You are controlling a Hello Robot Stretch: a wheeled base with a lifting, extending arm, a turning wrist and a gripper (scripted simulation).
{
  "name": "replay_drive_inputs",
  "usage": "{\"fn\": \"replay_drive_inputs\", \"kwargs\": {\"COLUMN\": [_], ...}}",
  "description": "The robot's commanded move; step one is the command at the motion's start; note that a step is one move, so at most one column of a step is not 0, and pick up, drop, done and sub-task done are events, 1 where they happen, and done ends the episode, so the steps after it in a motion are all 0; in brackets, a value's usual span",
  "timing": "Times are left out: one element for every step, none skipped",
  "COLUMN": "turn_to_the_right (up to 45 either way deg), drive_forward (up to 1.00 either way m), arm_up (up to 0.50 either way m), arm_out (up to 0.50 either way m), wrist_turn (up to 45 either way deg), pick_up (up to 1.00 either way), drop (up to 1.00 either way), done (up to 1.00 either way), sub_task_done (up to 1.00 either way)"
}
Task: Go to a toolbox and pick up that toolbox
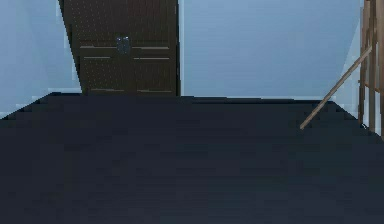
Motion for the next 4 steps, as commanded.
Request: {"fn": "replay_drive_inputs", "kwargs": {"turn_to_the_right": [0.0,0.0,0.0,0.0], "drive_forward": [0.0,0.0,0.0,0.0], "arm_up": [0.5,0.2,0.0,0.0], "arm_out": [0.0,0.0,0.34,0.0], "wrist_turn": [0.0,0.0,0.0,45.0], "pick_up": [0.0,0.0,0.0,0.0], "drop": [0.0,0.0,0.0,0.0], "done": [0.0,0.0,0.0,0.0], "sub_task_done": [0.0,0.0,0.0,0.0]}}
